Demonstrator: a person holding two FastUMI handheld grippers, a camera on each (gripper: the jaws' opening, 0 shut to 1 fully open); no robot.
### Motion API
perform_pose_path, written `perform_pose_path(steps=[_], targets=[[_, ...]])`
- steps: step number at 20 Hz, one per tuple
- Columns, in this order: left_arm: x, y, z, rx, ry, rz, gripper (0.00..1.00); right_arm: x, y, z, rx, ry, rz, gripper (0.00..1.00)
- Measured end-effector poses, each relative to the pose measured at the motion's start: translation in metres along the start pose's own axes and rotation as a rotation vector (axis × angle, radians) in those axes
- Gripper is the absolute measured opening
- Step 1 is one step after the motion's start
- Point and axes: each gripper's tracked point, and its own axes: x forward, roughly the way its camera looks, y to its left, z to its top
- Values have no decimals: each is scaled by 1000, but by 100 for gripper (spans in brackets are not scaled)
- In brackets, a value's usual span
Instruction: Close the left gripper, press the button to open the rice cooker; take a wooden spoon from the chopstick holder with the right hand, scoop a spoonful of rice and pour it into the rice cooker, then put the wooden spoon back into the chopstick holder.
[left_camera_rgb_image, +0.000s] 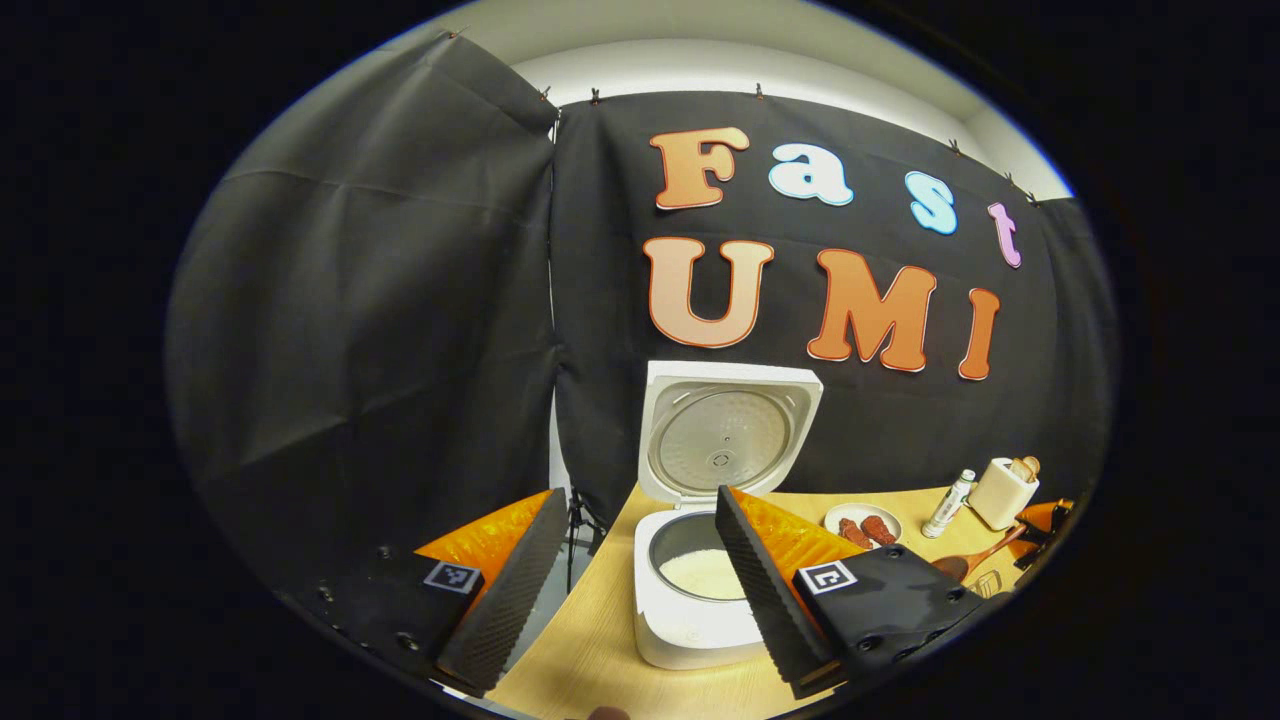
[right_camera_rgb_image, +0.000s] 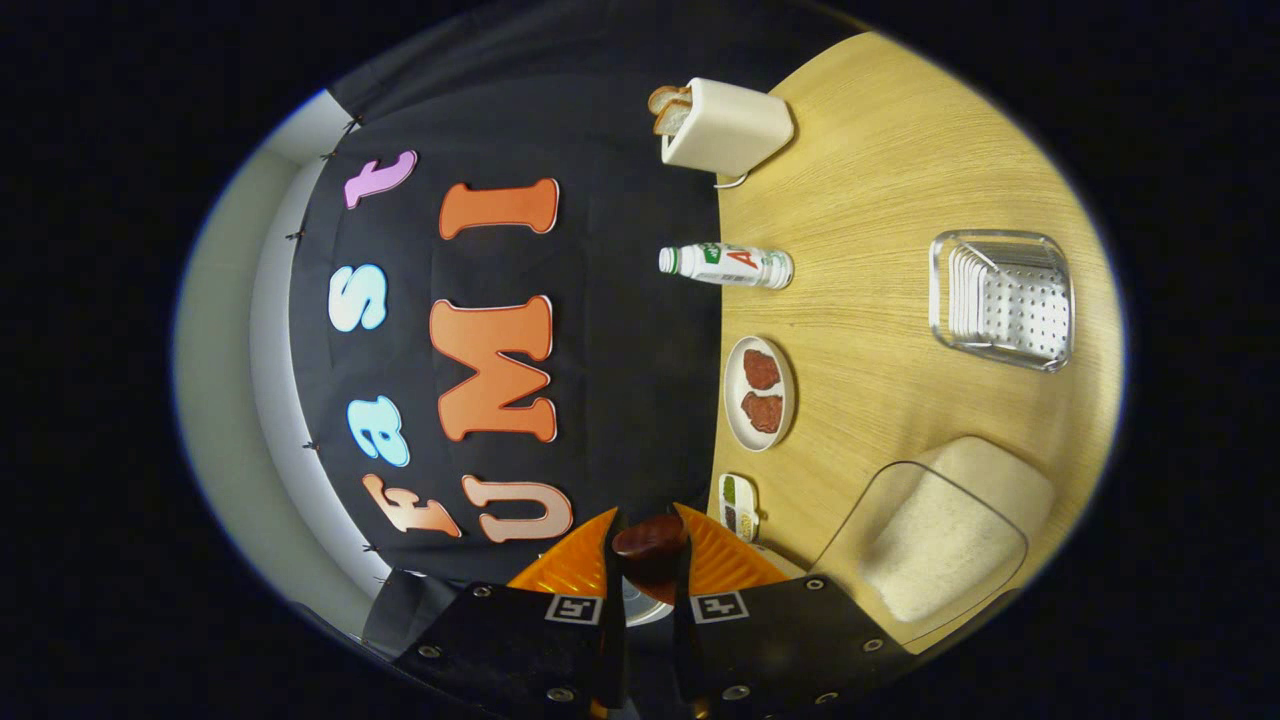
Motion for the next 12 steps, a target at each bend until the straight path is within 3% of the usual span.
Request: perform_pose_path(steps=[12], targets=[[7,32,-8,-30,13,50,99,88,74,-81,-47,126,42,18]])
